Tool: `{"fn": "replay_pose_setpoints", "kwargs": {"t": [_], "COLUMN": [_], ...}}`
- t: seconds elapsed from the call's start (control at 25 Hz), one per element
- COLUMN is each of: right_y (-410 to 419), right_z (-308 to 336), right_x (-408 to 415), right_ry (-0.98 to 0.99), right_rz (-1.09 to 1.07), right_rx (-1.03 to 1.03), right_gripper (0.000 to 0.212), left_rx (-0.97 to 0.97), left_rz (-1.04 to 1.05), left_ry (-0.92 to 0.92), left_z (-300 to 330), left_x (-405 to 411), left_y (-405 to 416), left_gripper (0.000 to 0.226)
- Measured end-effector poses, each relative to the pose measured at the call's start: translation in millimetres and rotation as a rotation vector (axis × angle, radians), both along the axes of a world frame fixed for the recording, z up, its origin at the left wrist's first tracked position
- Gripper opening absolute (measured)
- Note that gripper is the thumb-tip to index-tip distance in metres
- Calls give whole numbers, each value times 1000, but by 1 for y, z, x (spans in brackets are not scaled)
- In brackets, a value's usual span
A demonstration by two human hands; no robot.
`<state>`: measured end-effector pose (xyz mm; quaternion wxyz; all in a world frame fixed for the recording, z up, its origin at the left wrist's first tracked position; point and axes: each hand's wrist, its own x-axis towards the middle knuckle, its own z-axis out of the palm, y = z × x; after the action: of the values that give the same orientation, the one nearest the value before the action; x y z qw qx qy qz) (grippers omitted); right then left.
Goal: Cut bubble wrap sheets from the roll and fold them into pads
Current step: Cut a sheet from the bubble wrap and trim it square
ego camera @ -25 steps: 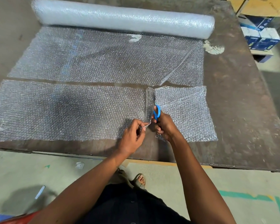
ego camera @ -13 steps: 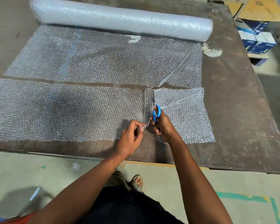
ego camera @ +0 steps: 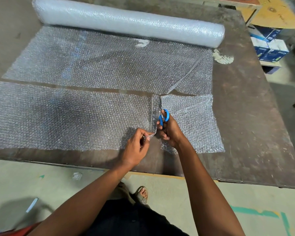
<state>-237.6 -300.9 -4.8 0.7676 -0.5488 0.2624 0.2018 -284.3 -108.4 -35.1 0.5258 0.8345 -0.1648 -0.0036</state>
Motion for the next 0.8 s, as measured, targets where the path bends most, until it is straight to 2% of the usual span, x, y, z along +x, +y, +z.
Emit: {"fn": "replay_pose_setpoints", "kwargs": {"t": [0.16, 0.4, 0.52, 0.6, 0.68, 0.76, 0.8], "right_y": [1, 1, 0, -6, -13, -24, -28], "right_z": [-3, -7, 3, 13, 20, 15, 12], "right_x": [5, 2, -1, -7, -13, -22, -27], "right_ry": [-26, -109, -119, -156, -235, -328, -365], "right_rz": [-3, -1, -19, -25, -6, 19, 16], "right_rx": [-2, -3, -56, -245, -557, -826, -874], "right_gripper": [55, 36, 37, 43, 47, 40, 35], "left_rx": [18, 9, 21, 43, 50, 53, 81], "left_rz": [-5, -23, -34, -51, -65, -110, -146], "left_ry": [-13, 6, 17, 41, 48, 8, -27], "left_z": [-2, -1, -3, -2, -1, 2, 5], "left_x": [1, 2, 1, 1, 2, 0, -1], "left_y": [1, 1, 3, 2, 2, 3, 3], "left_gripper": [7, 8, 9, 12, 14, 18, 22]}}
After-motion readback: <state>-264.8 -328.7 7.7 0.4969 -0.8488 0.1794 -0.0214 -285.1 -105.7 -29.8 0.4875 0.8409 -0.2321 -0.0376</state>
